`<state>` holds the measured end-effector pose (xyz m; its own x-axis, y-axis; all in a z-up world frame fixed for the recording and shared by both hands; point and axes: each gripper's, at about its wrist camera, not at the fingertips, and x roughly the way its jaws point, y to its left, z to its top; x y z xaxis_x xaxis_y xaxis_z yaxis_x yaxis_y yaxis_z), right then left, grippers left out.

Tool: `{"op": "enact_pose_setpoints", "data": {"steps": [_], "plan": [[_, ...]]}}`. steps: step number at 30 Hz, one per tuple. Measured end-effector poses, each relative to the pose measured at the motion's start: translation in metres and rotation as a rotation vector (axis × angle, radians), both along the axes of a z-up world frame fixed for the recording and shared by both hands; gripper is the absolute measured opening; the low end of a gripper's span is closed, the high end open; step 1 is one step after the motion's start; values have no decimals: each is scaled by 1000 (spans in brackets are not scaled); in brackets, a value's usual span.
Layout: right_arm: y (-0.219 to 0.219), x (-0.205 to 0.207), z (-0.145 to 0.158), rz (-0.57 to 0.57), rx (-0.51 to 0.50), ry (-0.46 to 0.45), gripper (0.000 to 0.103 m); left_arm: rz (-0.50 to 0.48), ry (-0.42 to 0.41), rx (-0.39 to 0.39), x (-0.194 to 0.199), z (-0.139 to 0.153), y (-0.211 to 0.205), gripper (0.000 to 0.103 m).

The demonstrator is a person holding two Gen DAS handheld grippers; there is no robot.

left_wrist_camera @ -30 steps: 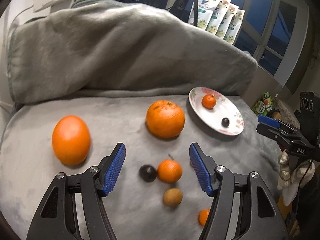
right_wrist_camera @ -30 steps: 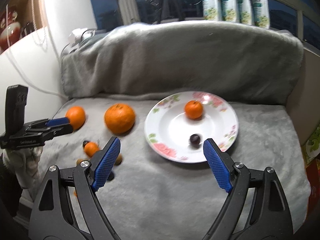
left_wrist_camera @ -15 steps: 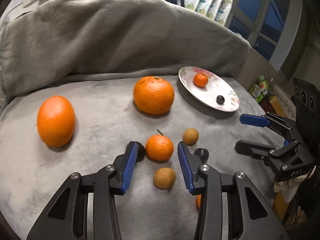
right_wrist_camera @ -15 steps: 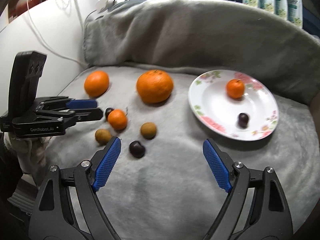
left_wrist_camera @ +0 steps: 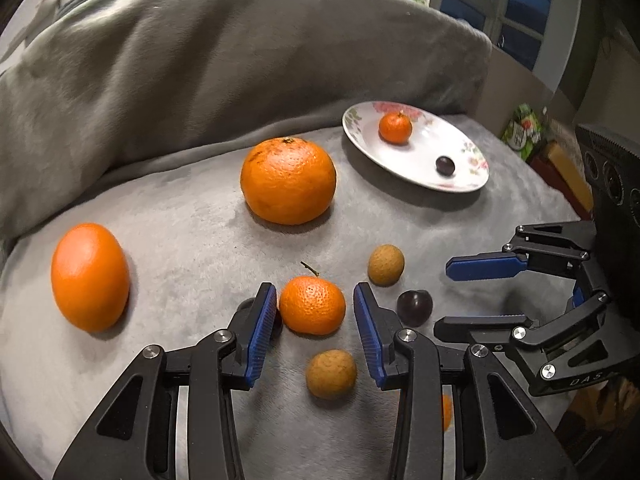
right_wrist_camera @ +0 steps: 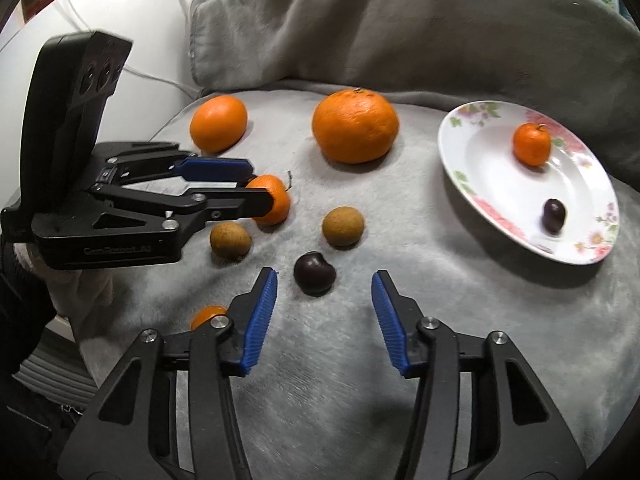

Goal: Organize fruits
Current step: 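Grasp a stemmed small mandarin with the left gripper while the right gripper grasps a dark plum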

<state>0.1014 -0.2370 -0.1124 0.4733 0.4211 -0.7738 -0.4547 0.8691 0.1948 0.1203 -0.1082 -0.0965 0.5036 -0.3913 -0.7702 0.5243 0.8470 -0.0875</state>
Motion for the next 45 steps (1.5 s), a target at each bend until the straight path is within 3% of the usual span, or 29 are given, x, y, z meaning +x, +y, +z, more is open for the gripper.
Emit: {"op": "enact_pose_setpoints", "data": {"steps": [18, 32, 45], "plan": [[15, 11, -11, 40, -38, 26, 26, -65, -58, 132, -1, -4, -17, 33], [7, 5, 0, 7, -19, -14, 25, -2, -49, -12, -2, 13, -3, 32], [-35, -8, 26, -97, 15, -83, 25, 15, -53, -130, 1, 30, -13, 32]]}}
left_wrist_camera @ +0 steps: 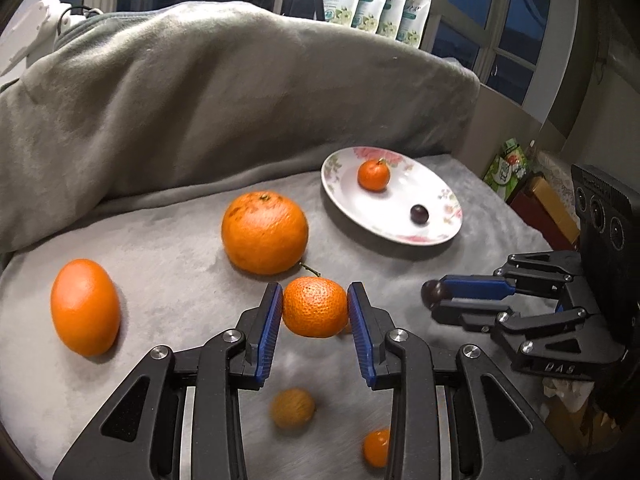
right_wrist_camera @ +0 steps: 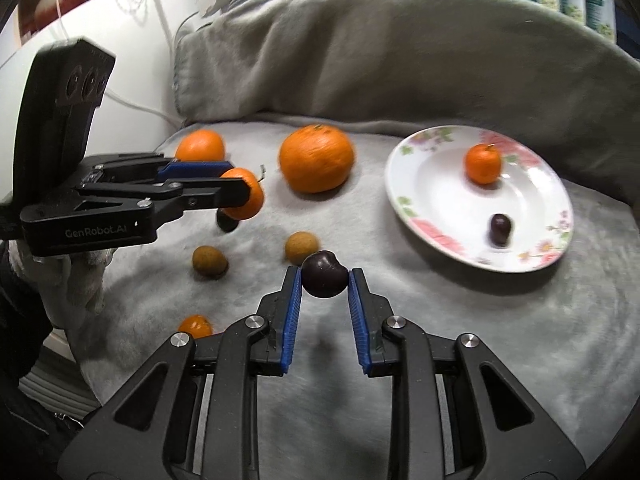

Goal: Organize fruits
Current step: 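Grasp a stemmed small mandarin with the left gripper while the right gripper grasps a dark plum, then carry the mandarin and plum onto the white plate while both grippers open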

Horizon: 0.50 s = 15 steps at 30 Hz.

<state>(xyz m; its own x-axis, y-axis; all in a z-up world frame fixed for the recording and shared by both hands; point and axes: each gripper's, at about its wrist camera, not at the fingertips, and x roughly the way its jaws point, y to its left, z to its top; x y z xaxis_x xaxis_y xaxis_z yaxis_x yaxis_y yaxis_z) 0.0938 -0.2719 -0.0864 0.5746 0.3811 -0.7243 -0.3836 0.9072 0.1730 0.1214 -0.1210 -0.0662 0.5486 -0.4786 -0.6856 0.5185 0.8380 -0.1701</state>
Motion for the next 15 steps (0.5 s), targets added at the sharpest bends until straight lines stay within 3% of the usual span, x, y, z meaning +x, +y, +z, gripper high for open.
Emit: {"op": "enact_pose_setpoints", "data": {"steps": [15], "plan": [[-64, 9, 21, -155, 7, -61, 25, -40, -1, -54, 7, 10, -30, 32]]}}
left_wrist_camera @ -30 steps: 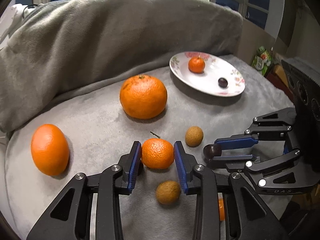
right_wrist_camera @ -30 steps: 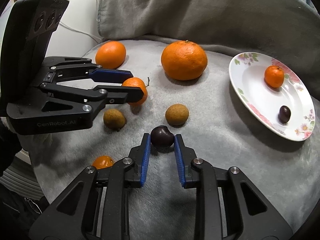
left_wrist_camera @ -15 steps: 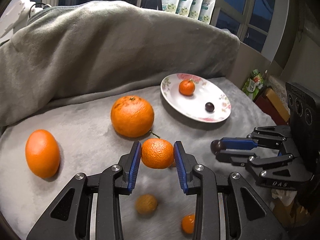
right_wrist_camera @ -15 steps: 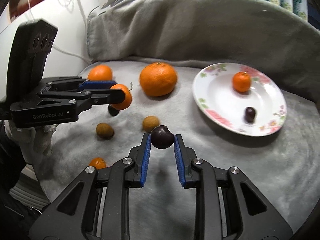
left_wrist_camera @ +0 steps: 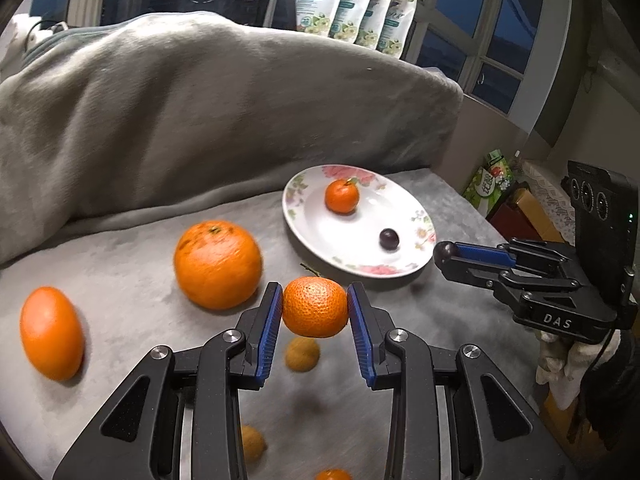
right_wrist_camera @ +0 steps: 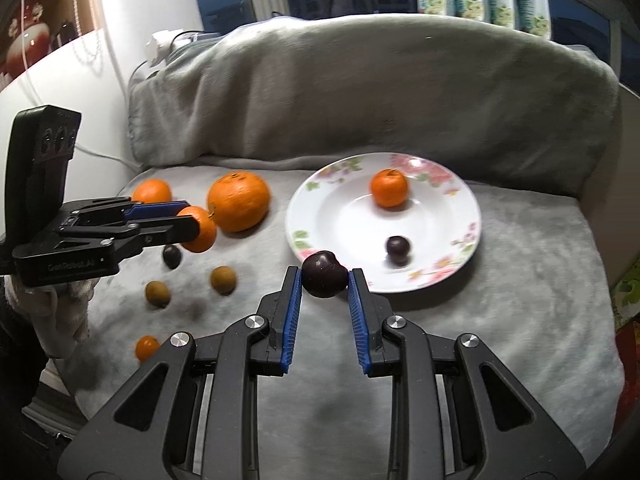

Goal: Organize fruits
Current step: 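Carry the mandarin and plum onto the white plate while both grippers open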

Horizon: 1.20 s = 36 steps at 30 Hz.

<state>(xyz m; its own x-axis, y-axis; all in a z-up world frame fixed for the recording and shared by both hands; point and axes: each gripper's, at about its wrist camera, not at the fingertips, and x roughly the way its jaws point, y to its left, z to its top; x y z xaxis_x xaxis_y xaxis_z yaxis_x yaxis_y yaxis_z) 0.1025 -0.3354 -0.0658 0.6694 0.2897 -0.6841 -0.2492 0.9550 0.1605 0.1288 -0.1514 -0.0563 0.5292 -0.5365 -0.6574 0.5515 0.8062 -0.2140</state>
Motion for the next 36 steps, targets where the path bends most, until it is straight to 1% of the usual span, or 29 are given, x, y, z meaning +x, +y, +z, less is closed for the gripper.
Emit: {"op": "enact_pose_setpoints", "data": {"steps": [9, 17, 36], "plan": [[-25, 16, 0, -56, -21, -8, 25, -31, 0, 5, 8, 0, -21, 32], [-39, 34, -5, -80, -46, 4, 25, -42, 11, 6, 18, -3, -34, 32], [-47, 62, -23, -103, -57, 46, 25, -76, 10, 55, 33, -10, -60, 32]]}}
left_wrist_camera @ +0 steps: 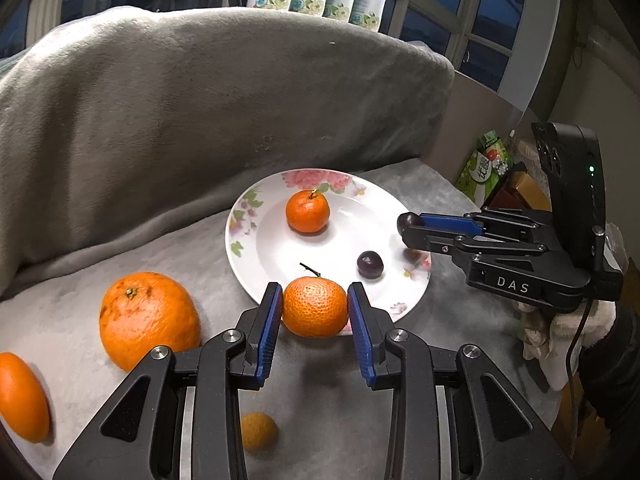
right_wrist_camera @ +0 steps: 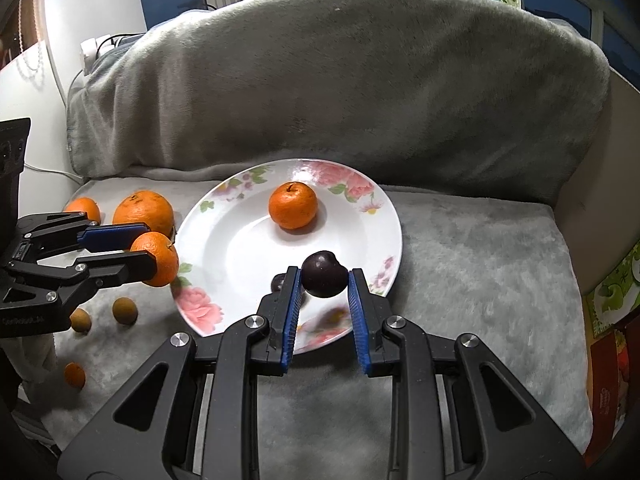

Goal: Organize fruits
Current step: 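Carry the mandarin and plum onto the white plate while both grippers open, then move both open grippers back toward the small brown fruits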

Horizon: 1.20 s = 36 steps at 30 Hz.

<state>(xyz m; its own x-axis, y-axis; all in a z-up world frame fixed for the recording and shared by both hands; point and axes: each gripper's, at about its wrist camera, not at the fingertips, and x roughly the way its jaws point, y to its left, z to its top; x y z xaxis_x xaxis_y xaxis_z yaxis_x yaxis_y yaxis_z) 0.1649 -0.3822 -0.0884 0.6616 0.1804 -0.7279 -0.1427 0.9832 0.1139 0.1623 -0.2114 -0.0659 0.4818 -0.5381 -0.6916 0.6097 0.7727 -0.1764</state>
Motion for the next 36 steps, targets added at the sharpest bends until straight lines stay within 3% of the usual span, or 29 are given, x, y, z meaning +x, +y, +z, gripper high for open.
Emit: {"op": "enact_pose_setpoints", "data": {"steps": [6, 8, 11, 12, 13, 14, 16, 19, 21, 26, 30, 36], "plan": [[-4, 2, -2, -18, 8, 0, 26, 0, -13, 21, 1, -1, -3, 33], [-7, 2, -2, -24, 13, -1, 31, 4, -18, 24, 2, -2, -4, 33], [-11, 0, 1, -35, 16, -15, 52, 5, -24, 30, 2, -3, -4, 34], [-11, -1, 2, -39, 16, -23, 57, 5, -27, 31, 2, -2, -4, 41], [-12, -1, 4, -43, 17, -31, 58, 8, -35, 30, 2, -1, -4, 54], [-13, -2, 6, -46, 19, -36, 59, 13, -40, 27, 2, 0, -3, 58], [-15, -2, 9, -56, 23, -43, 73, 14, -45, 24, 1, 2, -3, 60], [-16, -4, 13, -67, 18, -58, 81, 11, -63, 36, -2, 5, -4, 64], [-16, -4, 15, -77, 11, -62, 82, 19, -73, 51, -3, 6, -4, 71], [-16, -5, 17, -81, 18, -59, 83, 17, -69, 76, -7, 5, -6, 73], [-15, -9, 20, -81, 28, -65, 94, 23, -66, 74, -9, 7, -4, 75], [-12, -17, 28, -74, 22, -81, 94, 30, -69, 64, -14, 12, 1, 75]]}}
